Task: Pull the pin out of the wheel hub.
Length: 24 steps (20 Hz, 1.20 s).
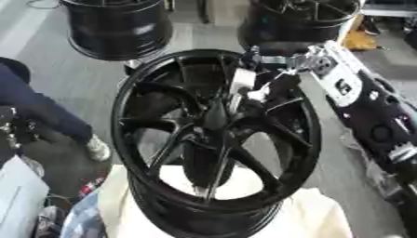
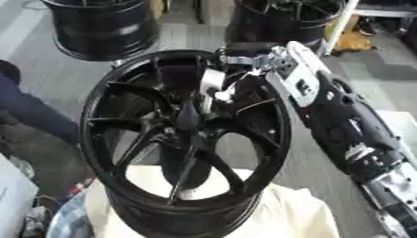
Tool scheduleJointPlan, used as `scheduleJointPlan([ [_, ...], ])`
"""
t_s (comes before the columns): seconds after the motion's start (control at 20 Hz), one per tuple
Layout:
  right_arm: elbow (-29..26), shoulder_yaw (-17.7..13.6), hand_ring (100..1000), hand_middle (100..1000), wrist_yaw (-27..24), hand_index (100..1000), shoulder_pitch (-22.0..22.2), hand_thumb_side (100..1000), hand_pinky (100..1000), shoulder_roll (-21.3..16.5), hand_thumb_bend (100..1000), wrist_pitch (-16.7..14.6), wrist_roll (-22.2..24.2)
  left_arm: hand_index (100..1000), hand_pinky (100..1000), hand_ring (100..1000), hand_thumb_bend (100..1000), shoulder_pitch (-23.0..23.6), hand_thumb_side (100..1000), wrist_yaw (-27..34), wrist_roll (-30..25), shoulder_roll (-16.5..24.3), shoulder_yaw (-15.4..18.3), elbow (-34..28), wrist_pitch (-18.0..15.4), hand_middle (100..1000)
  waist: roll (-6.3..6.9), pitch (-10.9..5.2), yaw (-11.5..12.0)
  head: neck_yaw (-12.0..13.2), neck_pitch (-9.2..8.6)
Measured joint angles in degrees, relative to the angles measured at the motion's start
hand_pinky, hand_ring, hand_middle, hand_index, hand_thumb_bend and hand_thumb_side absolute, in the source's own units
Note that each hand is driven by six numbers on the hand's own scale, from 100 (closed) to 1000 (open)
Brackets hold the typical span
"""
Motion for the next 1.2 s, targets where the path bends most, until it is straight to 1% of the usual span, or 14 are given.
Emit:
scheduleJointPlan([
  [0.25,-0.42,-0.12,496,403,-0.27,841,-0.09,347,686,-0.11,100,-0.55,-0.55,755,686,572,100,-0.06,847,0.00,-0.02,0.00,-0.24,0.00,-0.01,656,-0.01,0.01,0.39,-0.06,0.00],
  [0.45,-0.03,-1.17,484,395,-0.94,838,-1.27,336,686,-0.09,100,-0.71,-0.71,755,686,572,100,-0.29,845,0.02,-0.02,0.00,-0.36,0.00,0.00,656,-0.05,0.03,0.77,-0.38,0.00],
  [0.8,3.42,-4.25,474,387,-1.46,837,-4.16,322,686,0.87,100,-0.14,-0.97,755,686,571,100,-0.53,850,0.04,-0.03,0.00,-0.92,0.00,0.01,656,-0.23,0.39,1.72,-1.33,0.00],
  [0.85,3.92,-4.69,471,385,-1.46,836,-4.45,300,685,0.96,100,0.00,-1.11,755,686,571,100,-0.54,851,0.04,-0.03,0.00,-1.03,0.00,0.01,656,-0.28,0.40,1.79,-1.48,0.00],
  [0.95,4.70,-5.78,466,382,-1.50,836,-5.34,291,684,0.97,100,0.35,-1.49,755,686,571,100,-0.55,852,0.02,-0.04,0.00,-1.04,0.00,0.00,656,-0.34,0.49,2.06,-1.75,0.00],
  [1.1,4.92,-7.09,466,382,-2.79,837,-6.53,273,685,0.75,100,0.87,-2.18,755,686,571,100,-0.55,853,-0.02,-0.06,0.00,-1.04,0.00,-0.02,656,-0.48,0.53,1.98,-1.92,0.00],
  [1.2,4.60,-7.63,465,382,-4.26,837,-7.03,260,685,-0.13,100,1.22,-2.43,755,687,571,100,-0.55,854,-0.07,-0.08,0.01,-1.03,0.00,-0.04,656,-0.63,0.53,1.63,-1.93,0.00],
])
